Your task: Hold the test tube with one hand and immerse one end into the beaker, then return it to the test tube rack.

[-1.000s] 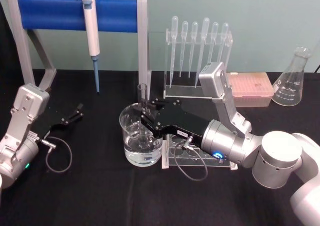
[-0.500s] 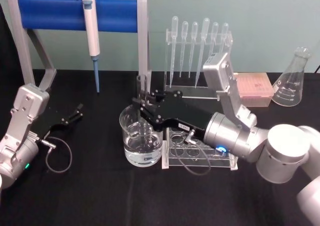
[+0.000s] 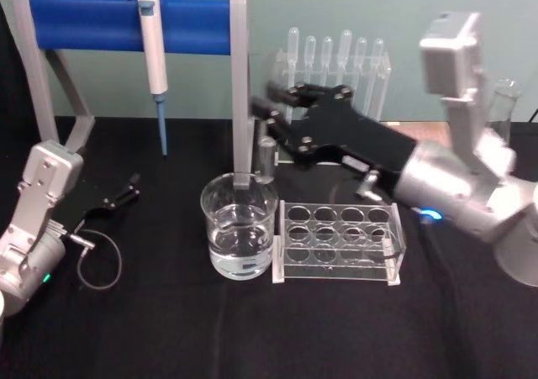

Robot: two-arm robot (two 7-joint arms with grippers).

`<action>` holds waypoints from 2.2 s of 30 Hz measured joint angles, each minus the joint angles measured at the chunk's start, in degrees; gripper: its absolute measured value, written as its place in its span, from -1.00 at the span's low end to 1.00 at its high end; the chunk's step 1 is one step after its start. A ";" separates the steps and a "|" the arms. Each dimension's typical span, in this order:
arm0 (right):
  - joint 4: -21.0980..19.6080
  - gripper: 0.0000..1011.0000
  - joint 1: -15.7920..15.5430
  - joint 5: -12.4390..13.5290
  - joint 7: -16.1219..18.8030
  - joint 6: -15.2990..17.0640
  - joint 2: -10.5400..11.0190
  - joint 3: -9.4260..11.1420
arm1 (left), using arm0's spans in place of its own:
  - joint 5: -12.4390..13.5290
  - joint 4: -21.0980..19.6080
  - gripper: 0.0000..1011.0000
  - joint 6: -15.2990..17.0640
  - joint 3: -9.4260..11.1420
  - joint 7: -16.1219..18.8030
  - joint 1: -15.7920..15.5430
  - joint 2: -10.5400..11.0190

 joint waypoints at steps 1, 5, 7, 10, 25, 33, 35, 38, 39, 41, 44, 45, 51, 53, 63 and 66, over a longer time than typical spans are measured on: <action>-0.84 -0.55 -0.49 0.14 -0.36 0.07 0.50 0.51 | 0.00 0.00 0.98 0.00 0.00 0.00 0.00 0.00; -4.59 -0.55 -3.72 0.78 -2.37 0.90 3.12 3.29 | 0.00 0.00 0.98 0.00 0.00 0.00 0.00 0.00; -6.07 -0.55 -6.02 1.19 -3.47 1.33 4.53 4.78 | 0.00 0.00 0.98 0.00 0.00 0.00 0.00 0.00; -6.97 -0.55 -8.89 1.56 -4.43 1.52 5.87 6.35 | 0.00 0.00 0.98 0.00 0.00 0.00 0.00 0.00; 0.23 -0.55 -15.21 2.63 -2.72 -4.78 5.03 8.42 | 0.00 0.00 0.98 0.00 0.00 0.00 0.00 0.00; 3.12 -0.55 -14.00 1.01 -1.75 -6.71 3.49 7.17 | 0.00 0.00 0.98 0.00 0.00 0.00 0.00 0.00; 3.35 -0.55 -13.91 0.66 -1.72 -6.94 3.35 7.10 | 0.00 0.00 0.98 0.00 0.00 0.00 0.00 0.00; 3.81 -0.55 -13.83 -0.08 -1.59 -7.64 3.02 7.06 | 0.00 0.00 0.98 0.00 0.00 0.00 0.00 0.00; 3.92 -0.55 -13.83 -0.32 -1.48 -7.88 2.92 7.06 | 0.00 0.00 0.98 0.00 0.00 0.00 0.00 0.00; 4.15 -0.55 -13.83 -0.59 -1.38 -8.21 2.71 7.14 | 0.00 0.00 0.98 0.00 0.00 0.00 0.00 0.00; 4.56 -0.55 -13.83 -0.75 -1.25 -8.47 2.47 7.18 | 0.00 0.00 0.98 0.00 0.00 0.00 0.00 0.00; 4.71 -0.55 -13.82 -0.82 -1.21 -8.56 2.40 7.17 | 0.00 0.00 0.98 0.00 0.00 0.00 0.00 0.00; 6.78 -0.55 -13.75 -2.34 -0.49 -10.16 1.67 6.51 | 0.00 0.00 0.98 0.00 0.00 0.00 0.00 0.00; 7.26 -0.55 -13.74 -2.75 -0.36 -10.57 1.51 6.34 | 0.00 0.00 0.98 0.00 0.00 0.00 0.00 0.00; 10.73 -0.55 -13.51 -4.02 1.03 -13.01 0.45 5.81 | 0.00 0.00 0.98 0.00 0.00 0.00 0.00 0.00; 11.64 -0.55 -13.34 -4.29 1.31 -13.05 0.27 5.67 | 0.00 0.00 0.98 0.00 0.00 0.00 0.00 0.00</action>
